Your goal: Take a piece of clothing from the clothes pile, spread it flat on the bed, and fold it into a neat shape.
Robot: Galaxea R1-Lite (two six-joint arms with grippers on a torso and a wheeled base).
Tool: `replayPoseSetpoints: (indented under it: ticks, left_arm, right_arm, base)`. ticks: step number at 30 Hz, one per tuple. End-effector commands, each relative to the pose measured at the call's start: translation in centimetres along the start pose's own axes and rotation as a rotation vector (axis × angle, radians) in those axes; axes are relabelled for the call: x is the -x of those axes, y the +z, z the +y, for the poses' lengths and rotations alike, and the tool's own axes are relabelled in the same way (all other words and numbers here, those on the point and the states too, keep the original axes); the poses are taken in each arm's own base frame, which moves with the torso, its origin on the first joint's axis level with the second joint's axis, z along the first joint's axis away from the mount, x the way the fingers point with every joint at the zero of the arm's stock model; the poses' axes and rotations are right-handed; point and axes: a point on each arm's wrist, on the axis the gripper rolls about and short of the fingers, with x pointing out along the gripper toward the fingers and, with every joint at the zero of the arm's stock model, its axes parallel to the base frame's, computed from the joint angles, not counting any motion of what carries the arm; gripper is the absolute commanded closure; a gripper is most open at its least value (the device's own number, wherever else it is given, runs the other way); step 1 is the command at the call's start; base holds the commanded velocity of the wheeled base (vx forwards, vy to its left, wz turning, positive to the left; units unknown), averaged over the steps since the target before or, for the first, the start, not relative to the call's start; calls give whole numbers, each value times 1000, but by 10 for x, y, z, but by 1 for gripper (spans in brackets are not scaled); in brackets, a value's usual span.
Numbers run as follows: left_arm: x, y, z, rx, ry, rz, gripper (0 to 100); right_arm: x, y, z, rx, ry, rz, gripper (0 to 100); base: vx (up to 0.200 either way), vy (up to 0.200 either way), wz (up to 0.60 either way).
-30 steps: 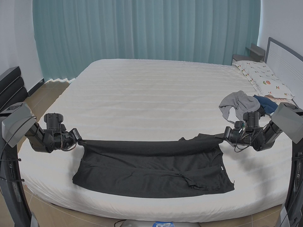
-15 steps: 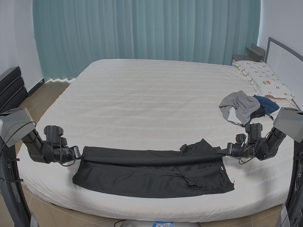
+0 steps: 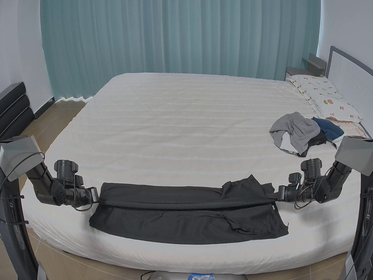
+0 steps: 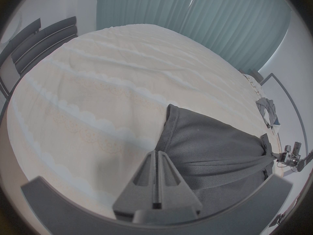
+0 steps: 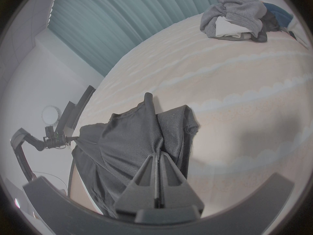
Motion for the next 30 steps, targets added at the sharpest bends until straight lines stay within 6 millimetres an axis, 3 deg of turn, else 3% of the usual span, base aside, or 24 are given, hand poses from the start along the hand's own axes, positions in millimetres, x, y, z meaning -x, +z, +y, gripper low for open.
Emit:
replayPoseSetpoints:
  ticks: [1, 17, 18, 20, 21, 25, 30]
  left_arm:
    - [-1, -1, 4, -2, 15, 3, 100]
    - [-2, -12, 6, -28, 36, 40, 100]
    - [-1, -13, 7, -28, 37, 41, 0]
    - [-1, -14, 6, -29, 37, 43, 0]
    - [-1, -13, 6, -29, 35, 42, 0]
    - [1, -12, 6, -27, 35, 38, 0]
    - [5, -9, 7, -12, 38, 24, 0]
  right_arm:
    - [0, -6, -2, 14, -18, 15, 100]
    - [0, -13, 1, 45, -26, 39, 100]
    - [-1, -13, 1, 45, -26, 40, 100]
    - [-2, -13, 4, 50, -21, 40, 100]
    - [-2, -12, 4, 52, -20, 37, 0]
    - [0, -7, 5, 52, -15, 15, 0]
    - [17, 9, 9, 34, -11, -45, 0]
  base:
    - [0, 0, 0]
    - [0, 0, 0]
    - [0, 0, 0]
    - [0, 0, 0]
    - [0, 0, 0]
    - [0, 0, 0]
    - [0, 0, 0]
